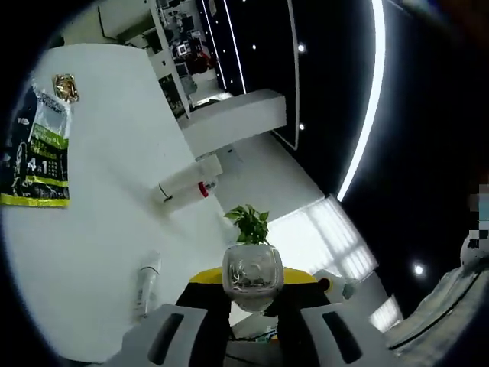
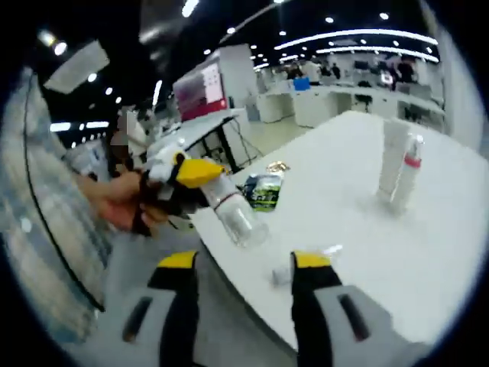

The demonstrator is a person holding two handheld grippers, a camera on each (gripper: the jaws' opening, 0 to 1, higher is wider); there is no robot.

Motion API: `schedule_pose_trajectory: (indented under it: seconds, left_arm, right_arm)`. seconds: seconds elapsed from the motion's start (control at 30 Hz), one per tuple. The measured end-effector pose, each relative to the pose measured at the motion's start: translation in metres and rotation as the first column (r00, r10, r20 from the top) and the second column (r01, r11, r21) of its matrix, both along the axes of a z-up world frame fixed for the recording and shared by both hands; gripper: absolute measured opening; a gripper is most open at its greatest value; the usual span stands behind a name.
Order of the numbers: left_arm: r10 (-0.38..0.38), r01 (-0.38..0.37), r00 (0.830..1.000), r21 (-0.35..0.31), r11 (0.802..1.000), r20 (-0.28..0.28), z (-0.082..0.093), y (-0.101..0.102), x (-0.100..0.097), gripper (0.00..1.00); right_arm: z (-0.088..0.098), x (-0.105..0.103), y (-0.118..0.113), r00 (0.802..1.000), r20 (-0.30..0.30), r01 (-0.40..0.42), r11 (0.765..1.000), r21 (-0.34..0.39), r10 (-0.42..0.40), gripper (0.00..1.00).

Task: Arrange the skincare products in the storage area until every visible bottle or jar stands upright without overlapping.

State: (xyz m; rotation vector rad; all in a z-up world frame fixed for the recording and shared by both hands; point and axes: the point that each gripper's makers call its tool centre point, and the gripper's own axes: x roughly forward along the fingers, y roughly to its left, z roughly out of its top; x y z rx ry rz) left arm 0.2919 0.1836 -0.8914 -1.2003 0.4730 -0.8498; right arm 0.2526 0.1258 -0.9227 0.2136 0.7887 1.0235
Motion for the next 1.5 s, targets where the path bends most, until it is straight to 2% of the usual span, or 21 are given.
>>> schedule_pose_trajectory:
  seconds: [0.07, 0.17, 0.23, 0.33, 0.4, 0.43, 0.47, 0.63, 0.77, 0.8, 0.9, 0.93, 0.97, 1.0, 1.13, 1.2, 1.3, 1.33, 1.37, 1.4, 1.5]
  left_arm:
    - [0.007, -0.007, 1.0, -0.003, 1.0, 0.018, 0.002, 0.001, 0.001, 0.22]
    - [-0.003, 0.002, 0.997, 0.015, 1.0, 0.083, 0.009, -0.003, -0.001, 0.22]
    - [-0.006, -0.002, 0.99, 0.06, 0.998, 0.14, 0.011, -0.004, -0.002, 0.22]
    - [-0.036, 0.022, 0.985, 0.087, 0.996, 0.17, 0.013, -0.01, -0.007, 0.22]
    - [-0.064, 0.034, 0.976, 0.146, 0.989, 0.209, 0.012, -0.014, -0.01, 0.22]
    - [-0.06, 0.025, 0.972, 0.152, 0.988, 0.229, 0.014, -0.015, -0.01, 0.22]
    - [-0.059, 0.02, 0.969, 0.162, 0.987, 0.24, 0.016, -0.016, -0.01, 0.22]
    - [-0.089, 0.01, 0.944, 0.243, 0.97, 0.317, 0.017, -0.019, -0.013, 0.22]
    - [-0.156, 0.014, 0.896, 0.325, 0.946, 0.415, 0.021, -0.029, -0.021, 0.22]
    - [-0.178, 0.021, 0.882, 0.341, 0.94, 0.436, 0.023, -0.032, -0.024, 0.22]
    - [-0.236, -0.002, 0.825, 0.419, 0.908, 0.514, 0.025, -0.041, -0.031, 0.22]
    - [-0.241, 0.001, 0.821, 0.422, 0.907, 0.517, 0.025, -0.042, -0.032, 0.22]
    - [-0.253, 0.001, 0.818, 0.437, 0.899, 0.517, 0.024, -0.043, -0.034, 0.22]
    - [-0.265, -0.004, 0.804, 0.451, 0.892, 0.532, 0.024, -0.044, -0.034, 0.23]
    - [-0.288, 0.009, 0.809, 0.479, 0.878, 0.513, 0.019, -0.047, -0.035, 0.23]
    - [-0.311, 0.042, 0.826, 0.499, 0.866, 0.47, 0.011, -0.049, -0.037, 0.23]
    - [-0.373, 0.116, 0.836, 0.535, 0.837, 0.402, -0.001, -0.056, -0.043, 0.24]
    - [-0.368, 0.112, 0.835, 0.528, 0.842, 0.408, 0.0, -0.057, -0.043, 0.24]
    - [-0.372, 0.123, 0.835, 0.52, 0.845, 0.406, 0.0, -0.059, -0.043, 0.25]
    - [-0.372, 0.149, 0.848, 0.503, 0.851, 0.378, 0.0, -0.061, -0.046, 0.28]
    - [-0.364, 0.165, 0.858, 0.477, 0.863, 0.362, 0.0, -0.06, -0.044, 0.34]
  right_arm:
    - [-0.002, -0.008, 0.007, 0.998, -0.069, -0.004, 0.999, 0.049, 0.008, 0.41]
    - [0.011, -0.02, 0.025, 0.987, -0.16, 0.004, 0.981, 0.195, 0.028, 0.4]
    - [0.019, -0.02, 0.031, 0.975, -0.22, 0.041, 0.96, 0.275, 0.021, 0.4]
    - [0.033, -0.01, 0.034, 0.961, -0.277, 0.127, 0.917, 0.379, -0.018, 0.4]
    - [0.04, 0.0, 0.032, 0.934, -0.353, 0.22, 0.865, 0.451, -0.053, 0.4]
    - [0.045, 0.008, 0.03, 0.9, -0.43, 0.308, 0.812, 0.496, -0.079, 0.41]
    - [0.046, 0.007, 0.03, 0.887, -0.455, 0.324, 0.801, 0.503, -0.074, 0.42]
    - [0.046, 0.015, 0.022, 0.802, -0.59, 0.48, 0.691, 0.541, -0.096, 0.44]
    - [0.034, 0.02, 0.014, 0.726, -0.672, 0.59, 0.636, 0.498, -0.148, 0.42]
    - [0.03, 0.021, 0.012, 0.697, -0.702, 0.619, 0.618, 0.485, -0.147, 0.4]
    - [0.027, 0.023, 0.006, 0.663, -0.735, 0.657, 0.582, 0.478, -0.145, 0.34]
    - [0.025, 0.023, 0.004, 0.649, -0.747, 0.67, 0.574, 0.471, -0.145, 0.32]
    - [0.027, 0.027, 0.001, 0.619, -0.774, 0.7, 0.539, 0.469, -0.131, 0.3]
    - [0.028, 0.026, 0.0, 0.615, -0.78, 0.701, 0.533, 0.474, -0.115, 0.29]
    - [0.027, 0.027, -0.003, 0.623, -0.772, 0.699, 0.535, 0.475, -0.128, 0.26]
    - [0.031, 0.032, -0.008, 0.624, -0.771, 0.707, 0.511, 0.488, -0.128, 0.23]
    - [0.037, 0.038, -0.015, 0.669, -0.726, 0.679, 0.529, 0.509, -0.16, 0.2]
    - [0.039, 0.04, -0.017, 0.677, -0.718, 0.671, 0.537, 0.511, -0.164, 0.2]
    - [0.037, 0.041, -0.02, 0.702, -0.686, 0.649, 0.57, 0.504, -0.192, 0.2]
    - [0.038, 0.043, -0.022, 0.711, -0.674, 0.641, 0.581, 0.502, -0.202, 0.2]
    - [0.043, 0.051, -0.033, 0.728, -0.652, 0.629, 0.587, 0.51, -0.213, 0.19]
